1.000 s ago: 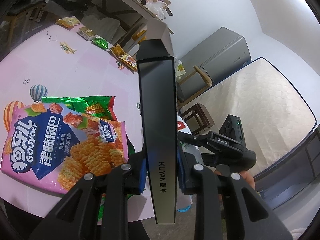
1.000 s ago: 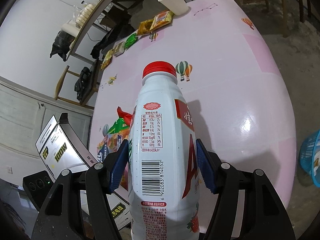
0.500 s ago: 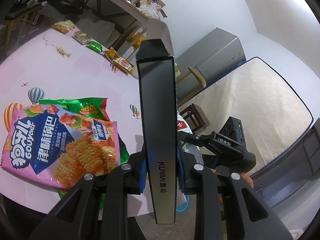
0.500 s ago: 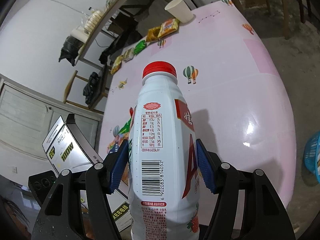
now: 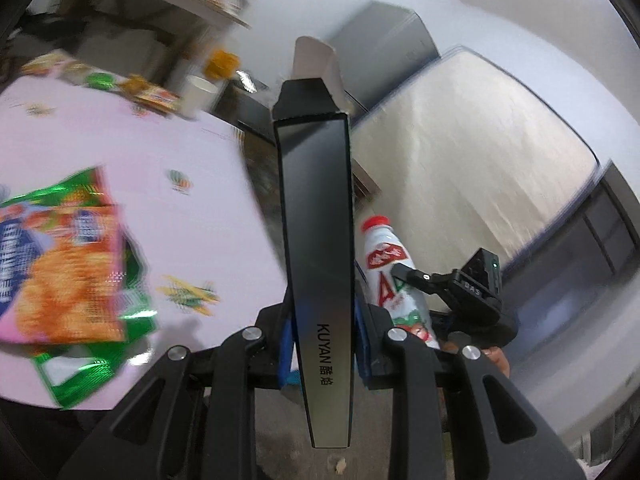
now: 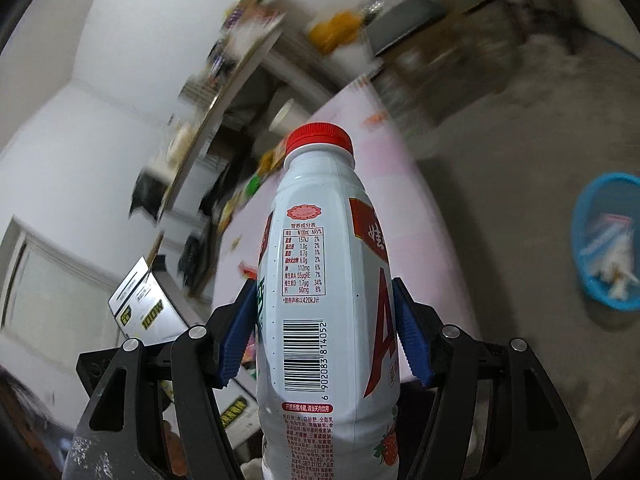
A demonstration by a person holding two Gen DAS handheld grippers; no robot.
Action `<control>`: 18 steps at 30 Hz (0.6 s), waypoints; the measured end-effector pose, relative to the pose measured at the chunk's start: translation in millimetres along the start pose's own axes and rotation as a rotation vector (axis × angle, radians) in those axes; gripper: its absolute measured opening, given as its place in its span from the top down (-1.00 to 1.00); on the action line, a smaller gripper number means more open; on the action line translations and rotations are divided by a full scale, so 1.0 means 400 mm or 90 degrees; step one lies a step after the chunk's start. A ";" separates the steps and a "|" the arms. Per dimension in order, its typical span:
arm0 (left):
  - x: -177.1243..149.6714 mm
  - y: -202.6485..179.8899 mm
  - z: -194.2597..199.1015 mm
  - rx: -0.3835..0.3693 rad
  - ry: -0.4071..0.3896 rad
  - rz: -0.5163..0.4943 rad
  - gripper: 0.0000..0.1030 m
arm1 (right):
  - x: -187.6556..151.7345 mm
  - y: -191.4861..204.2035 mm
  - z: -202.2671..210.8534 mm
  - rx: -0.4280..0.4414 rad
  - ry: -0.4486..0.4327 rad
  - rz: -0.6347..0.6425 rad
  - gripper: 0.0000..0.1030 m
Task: Collect trash
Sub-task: 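Open both tools over the blue wastebasket to drop the bottle and box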
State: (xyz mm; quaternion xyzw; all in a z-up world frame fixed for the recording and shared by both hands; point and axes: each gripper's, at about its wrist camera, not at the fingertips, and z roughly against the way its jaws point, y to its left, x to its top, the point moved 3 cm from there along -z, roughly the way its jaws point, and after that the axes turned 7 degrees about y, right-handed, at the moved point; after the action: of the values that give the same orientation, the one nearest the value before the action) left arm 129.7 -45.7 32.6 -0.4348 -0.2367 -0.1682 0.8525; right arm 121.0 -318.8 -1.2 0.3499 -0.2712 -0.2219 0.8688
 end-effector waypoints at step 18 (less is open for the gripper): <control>-0.085 -0.292 -0.769 0.028 0.407 -0.142 0.53 | -0.149 -0.653 0.205 -0.016 -0.136 -0.361 -0.19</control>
State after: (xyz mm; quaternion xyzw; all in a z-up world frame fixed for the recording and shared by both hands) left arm 122.9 -361.3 -65.9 -0.3131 -0.0069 -0.3835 0.8688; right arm -26.4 -496.0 -160.6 0.3754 -0.2496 -0.4946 0.7431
